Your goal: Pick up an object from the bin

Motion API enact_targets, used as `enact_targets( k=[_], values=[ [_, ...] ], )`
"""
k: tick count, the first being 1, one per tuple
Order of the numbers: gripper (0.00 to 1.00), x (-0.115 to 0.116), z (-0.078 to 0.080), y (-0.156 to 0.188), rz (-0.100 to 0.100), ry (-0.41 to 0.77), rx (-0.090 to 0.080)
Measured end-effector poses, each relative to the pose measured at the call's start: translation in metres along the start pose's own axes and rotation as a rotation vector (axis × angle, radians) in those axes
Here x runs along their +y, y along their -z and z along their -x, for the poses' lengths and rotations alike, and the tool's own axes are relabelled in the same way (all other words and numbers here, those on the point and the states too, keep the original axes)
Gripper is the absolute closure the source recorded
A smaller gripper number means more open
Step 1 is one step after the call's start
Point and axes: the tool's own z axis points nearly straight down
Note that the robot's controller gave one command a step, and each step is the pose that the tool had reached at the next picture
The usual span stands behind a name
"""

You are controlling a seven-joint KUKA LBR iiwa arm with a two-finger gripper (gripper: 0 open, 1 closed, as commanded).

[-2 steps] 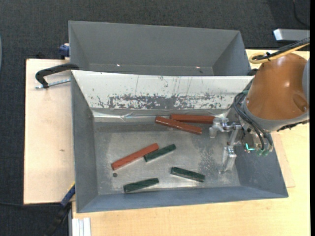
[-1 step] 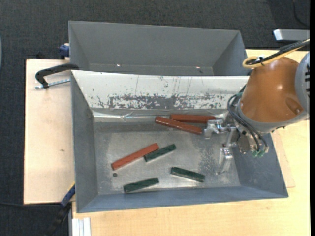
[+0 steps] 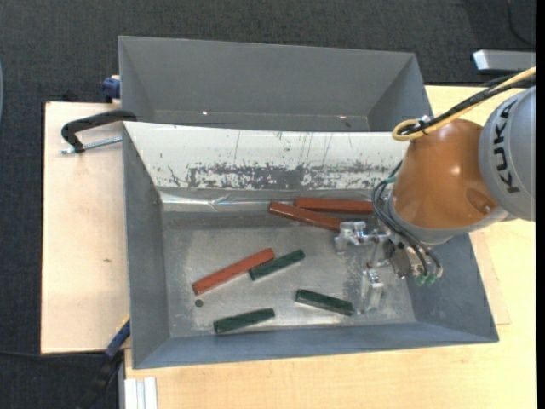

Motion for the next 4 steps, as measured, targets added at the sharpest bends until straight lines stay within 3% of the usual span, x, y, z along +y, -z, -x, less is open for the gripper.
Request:
enact_targets(
  k=[1,2,3,4],
  values=[
    [0.0,0.011,-0.001,-0.027,0.0,-0.245,0.002],
    [0.0,0.014,-0.002,-0.031,0.0,-0.226,0.002],
    [0.0,0.006,0.003,-0.017,0.0,0.062,-0.003],
    [0.0,0.034,0.012,-0.043,0.0,0.015,-0.002]
  ],
)
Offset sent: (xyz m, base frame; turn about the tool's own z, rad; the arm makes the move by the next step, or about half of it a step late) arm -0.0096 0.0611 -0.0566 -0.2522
